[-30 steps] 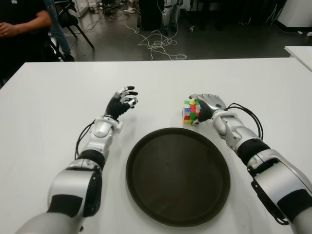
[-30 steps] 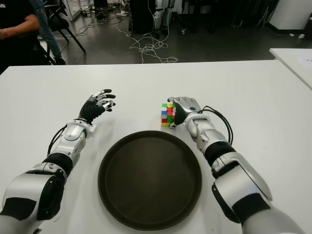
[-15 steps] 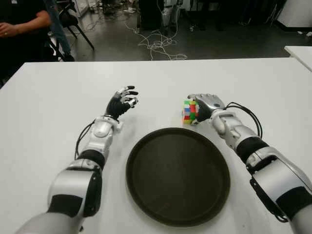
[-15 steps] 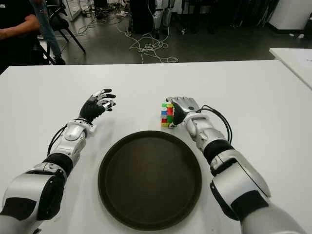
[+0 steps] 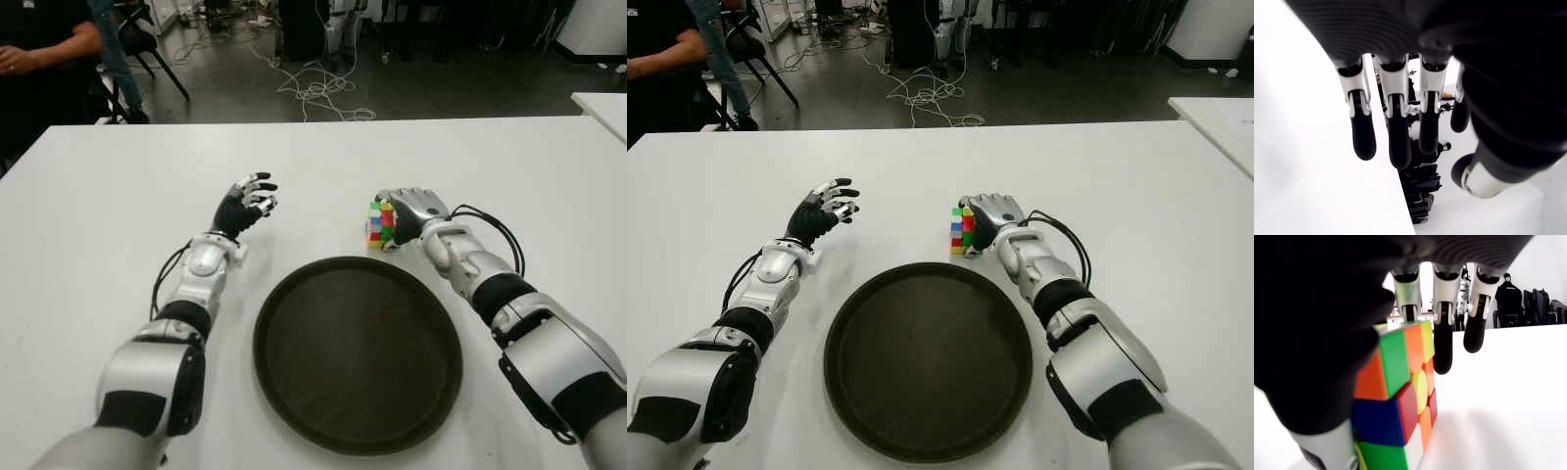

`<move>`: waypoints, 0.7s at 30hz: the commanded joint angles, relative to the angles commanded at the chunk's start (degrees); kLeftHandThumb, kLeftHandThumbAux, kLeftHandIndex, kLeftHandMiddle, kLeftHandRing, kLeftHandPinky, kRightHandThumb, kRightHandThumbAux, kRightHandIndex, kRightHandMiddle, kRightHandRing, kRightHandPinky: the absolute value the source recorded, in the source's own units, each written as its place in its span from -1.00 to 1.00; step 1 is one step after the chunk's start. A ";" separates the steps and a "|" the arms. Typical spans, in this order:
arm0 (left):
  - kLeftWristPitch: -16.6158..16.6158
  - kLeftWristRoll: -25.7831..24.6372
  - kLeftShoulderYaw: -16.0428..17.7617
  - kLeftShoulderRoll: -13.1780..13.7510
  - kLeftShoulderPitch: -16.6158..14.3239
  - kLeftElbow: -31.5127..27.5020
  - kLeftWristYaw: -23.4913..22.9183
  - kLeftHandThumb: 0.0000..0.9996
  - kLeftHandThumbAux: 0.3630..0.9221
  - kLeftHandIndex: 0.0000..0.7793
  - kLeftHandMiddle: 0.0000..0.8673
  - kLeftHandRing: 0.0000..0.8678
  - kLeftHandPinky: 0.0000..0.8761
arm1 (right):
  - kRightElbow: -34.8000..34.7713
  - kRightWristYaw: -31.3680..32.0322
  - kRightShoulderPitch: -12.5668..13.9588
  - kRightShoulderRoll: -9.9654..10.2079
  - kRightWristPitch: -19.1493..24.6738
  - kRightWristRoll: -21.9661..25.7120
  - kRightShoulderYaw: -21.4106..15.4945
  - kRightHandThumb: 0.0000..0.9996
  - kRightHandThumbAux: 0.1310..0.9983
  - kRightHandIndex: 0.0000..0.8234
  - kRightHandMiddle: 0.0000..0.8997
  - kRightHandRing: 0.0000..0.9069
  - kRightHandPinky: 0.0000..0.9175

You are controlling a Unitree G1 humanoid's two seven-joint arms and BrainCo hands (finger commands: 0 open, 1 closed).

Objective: Pick up the Rubik's Cube and put it in the plate

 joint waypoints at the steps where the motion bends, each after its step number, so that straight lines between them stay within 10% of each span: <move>1: 0.03 0.03 -0.02 0.00 -0.02 0.00 0.01 -0.63 0.31 -0.48 -0.35 -0.24 -0.14 | 0.08 -0.05 0.06 0.08 -0.12 -0.07 0.17 -1.00 0.72 -0.35 -0.12 -0.03 -0.08; 13: 0.38 -0.06 -0.03 -0.07 -0.11 -0.12 -0.03 -0.63 0.40 -0.49 -0.36 -0.25 -0.16 | 0.44 0.69 0.07 0.74 0.34 -0.42 1.51 -1.00 0.62 -0.57 -0.43 -0.39 -0.45; 17: 0.42 -0.11 0.01 -0.07 -0.13 -0.12 -0.11 -0.63 0.39 -0.50 -0.35 -0.25 -0.15 | 0.08 -0.75 0.19 0.63 0.21 -0.73 1.92 -1.00 0.72 -0.51 -0.39 -0.31 -0.26; 18: 0.38 -0.09 0.00 -0.06 -0.13 -0.13 -0.09 -0.61 0.40 -0.49 -0.35 -0.25 -0.15 | -0.08 -1.64 0.30 0.57 0.07 -0.85 2.02 -0.51 0.61 -0.32 -0.23 -0.17 -0.13; 21: 0.28 -0.04 -0.03 -0.03 -0.12 -0.16 -0.02 -0.59 0.40 -0.49 -0.34 -0.24 -0.15 | -0.48 -4.66 0.59 0.50 -0.02 -1.05 2.20 0.08 0.47 -0.10 0.00 0.04 0.04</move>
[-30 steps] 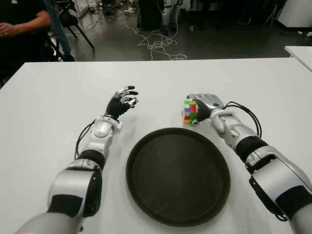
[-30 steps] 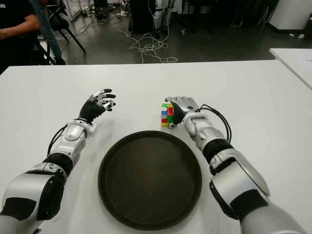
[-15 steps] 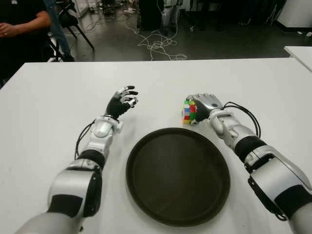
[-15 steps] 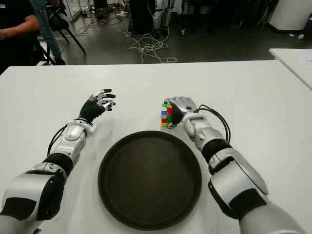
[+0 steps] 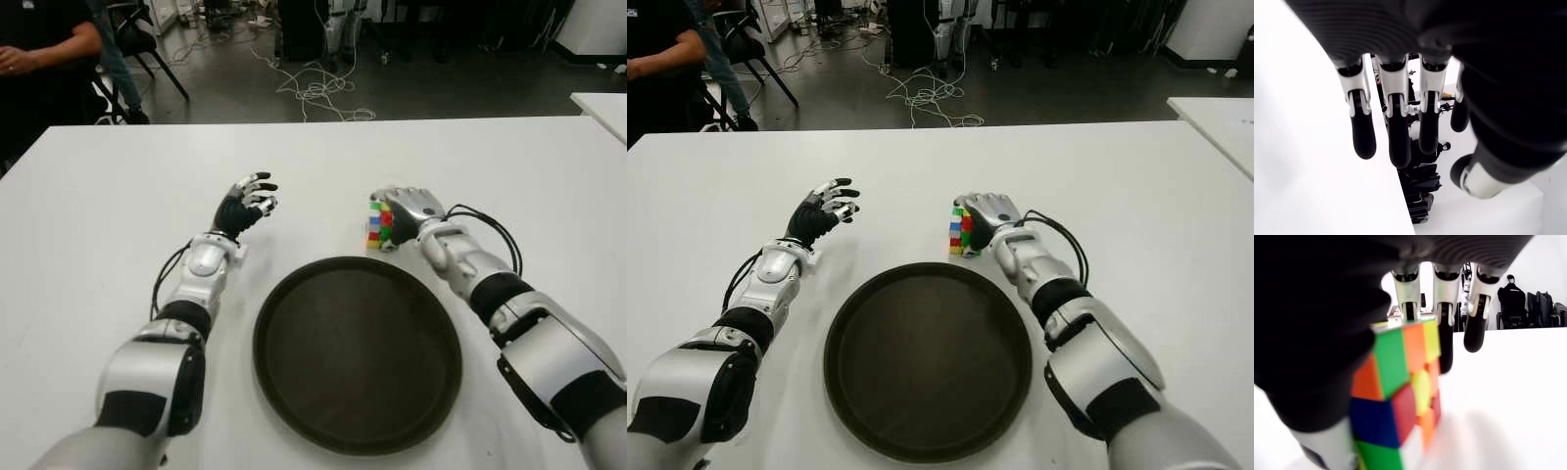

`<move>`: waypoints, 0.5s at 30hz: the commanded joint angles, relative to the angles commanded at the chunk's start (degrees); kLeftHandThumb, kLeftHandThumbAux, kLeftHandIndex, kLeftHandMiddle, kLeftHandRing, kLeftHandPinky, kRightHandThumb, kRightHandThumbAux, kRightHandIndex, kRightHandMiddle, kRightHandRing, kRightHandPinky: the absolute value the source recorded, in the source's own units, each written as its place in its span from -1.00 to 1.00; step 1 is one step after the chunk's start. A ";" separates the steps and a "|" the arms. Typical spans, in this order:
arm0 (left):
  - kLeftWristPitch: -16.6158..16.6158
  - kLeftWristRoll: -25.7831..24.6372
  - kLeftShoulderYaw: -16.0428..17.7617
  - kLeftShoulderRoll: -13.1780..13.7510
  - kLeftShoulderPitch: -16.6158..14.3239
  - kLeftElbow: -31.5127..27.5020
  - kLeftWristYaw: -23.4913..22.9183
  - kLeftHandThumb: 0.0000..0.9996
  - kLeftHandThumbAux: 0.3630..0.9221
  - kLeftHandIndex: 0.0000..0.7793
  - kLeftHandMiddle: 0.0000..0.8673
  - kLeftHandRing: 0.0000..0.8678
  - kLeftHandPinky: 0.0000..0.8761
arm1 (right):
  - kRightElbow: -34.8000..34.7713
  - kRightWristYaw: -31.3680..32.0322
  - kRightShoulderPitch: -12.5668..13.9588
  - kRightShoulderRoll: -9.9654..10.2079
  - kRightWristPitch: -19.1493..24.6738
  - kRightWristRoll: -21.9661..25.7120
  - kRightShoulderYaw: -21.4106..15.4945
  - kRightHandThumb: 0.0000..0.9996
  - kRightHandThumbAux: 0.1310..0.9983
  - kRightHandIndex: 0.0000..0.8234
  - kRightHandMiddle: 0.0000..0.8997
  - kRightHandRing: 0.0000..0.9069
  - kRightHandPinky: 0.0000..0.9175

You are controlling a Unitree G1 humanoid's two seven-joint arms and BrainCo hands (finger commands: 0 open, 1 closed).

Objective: Pick up the Rubik's Cube and put it in the plate

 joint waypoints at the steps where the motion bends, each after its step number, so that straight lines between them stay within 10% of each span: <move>1: -0.02 0.02 -0.01 0.01 0.01 -0.01 0.01 -0.59 0.40 -0.49 -0.34 -0.24 -0.15 | -0.05 -0.73 0.05 0.01 0.03 -0.01 0.05 0.14 0.46 -0.08 0.04 0.06 0.06; 15: -0.14 0.12 -0.11 0.08 0.11 -0.05 0.30 -0.63 0.43 -0.48 -0.33 -0.23 -0.12 | -0.45 -12.51 1.23 0.90 0.38 1.78 -2.15 0.38 0.39 0.01 0.14 0.16 0.07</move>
